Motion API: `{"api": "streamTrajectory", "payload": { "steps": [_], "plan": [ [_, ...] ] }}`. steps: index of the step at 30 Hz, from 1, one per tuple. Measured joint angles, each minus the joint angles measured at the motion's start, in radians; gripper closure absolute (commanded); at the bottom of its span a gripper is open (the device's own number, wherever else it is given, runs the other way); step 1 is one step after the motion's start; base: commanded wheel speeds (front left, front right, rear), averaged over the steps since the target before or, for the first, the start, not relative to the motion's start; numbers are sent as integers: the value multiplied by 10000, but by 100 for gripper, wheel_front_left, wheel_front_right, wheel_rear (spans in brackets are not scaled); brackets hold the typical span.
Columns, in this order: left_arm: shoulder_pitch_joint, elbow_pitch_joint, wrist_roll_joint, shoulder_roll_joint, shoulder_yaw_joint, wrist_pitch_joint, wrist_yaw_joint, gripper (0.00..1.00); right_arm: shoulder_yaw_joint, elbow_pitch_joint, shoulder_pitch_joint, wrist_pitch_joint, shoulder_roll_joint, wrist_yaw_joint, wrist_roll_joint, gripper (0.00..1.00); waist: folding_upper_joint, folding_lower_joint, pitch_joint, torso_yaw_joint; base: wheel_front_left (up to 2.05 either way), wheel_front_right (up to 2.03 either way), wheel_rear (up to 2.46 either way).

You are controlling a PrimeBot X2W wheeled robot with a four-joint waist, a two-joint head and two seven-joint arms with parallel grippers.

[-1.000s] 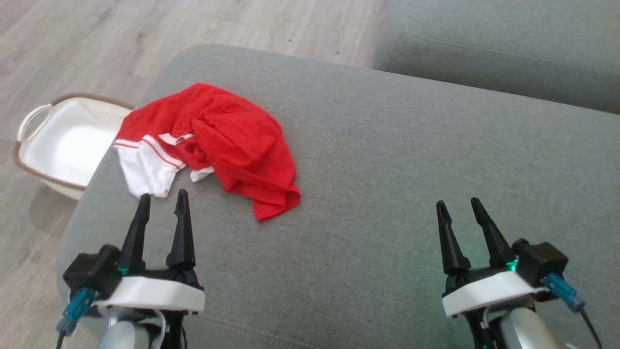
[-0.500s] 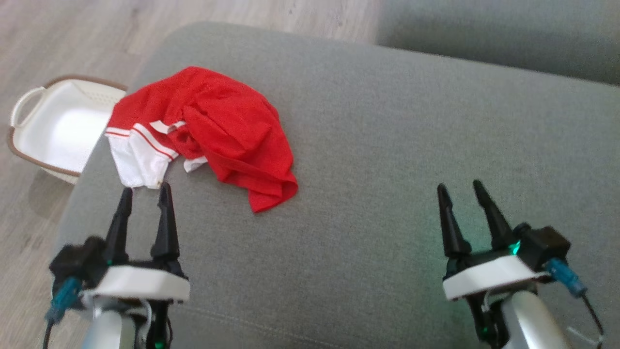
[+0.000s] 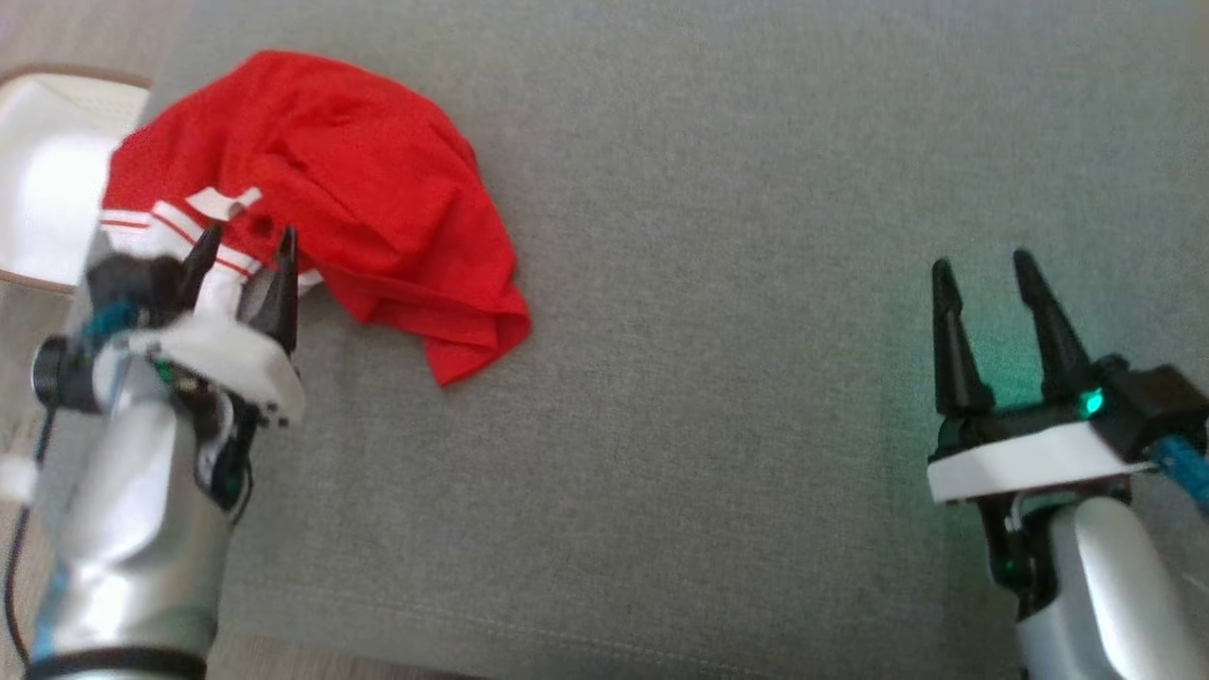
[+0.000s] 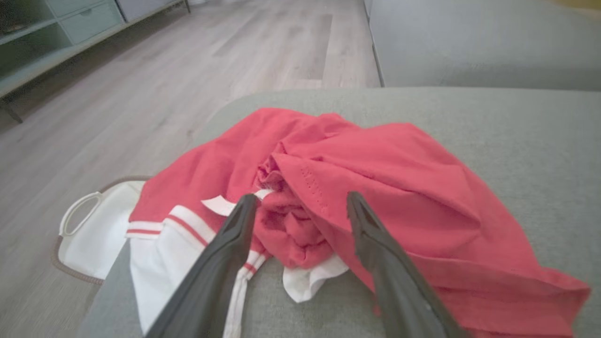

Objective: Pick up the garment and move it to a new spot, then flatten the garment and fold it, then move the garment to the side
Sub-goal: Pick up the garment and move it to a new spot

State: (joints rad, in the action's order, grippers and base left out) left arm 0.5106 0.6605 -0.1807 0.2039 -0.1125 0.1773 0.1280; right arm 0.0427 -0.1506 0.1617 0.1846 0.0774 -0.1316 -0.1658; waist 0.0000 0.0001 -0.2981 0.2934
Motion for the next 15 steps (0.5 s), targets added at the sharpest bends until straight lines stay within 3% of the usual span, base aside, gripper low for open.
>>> {"api": "streamTrajectory", "payload": {
  "steps": [4,15],
  "plan": [
    [1066,1212,-612,324,-907,-796,31,0,-48,301,283,-119,25,0,2,0,0,0,-468,-208,0,0,0],
    [2470,2512,-2418,989,-3168,-1273,40,0,-255,631,501,-194,50,0,290,0,0,1,-1333,-675,0,0,0]
  ]
}}
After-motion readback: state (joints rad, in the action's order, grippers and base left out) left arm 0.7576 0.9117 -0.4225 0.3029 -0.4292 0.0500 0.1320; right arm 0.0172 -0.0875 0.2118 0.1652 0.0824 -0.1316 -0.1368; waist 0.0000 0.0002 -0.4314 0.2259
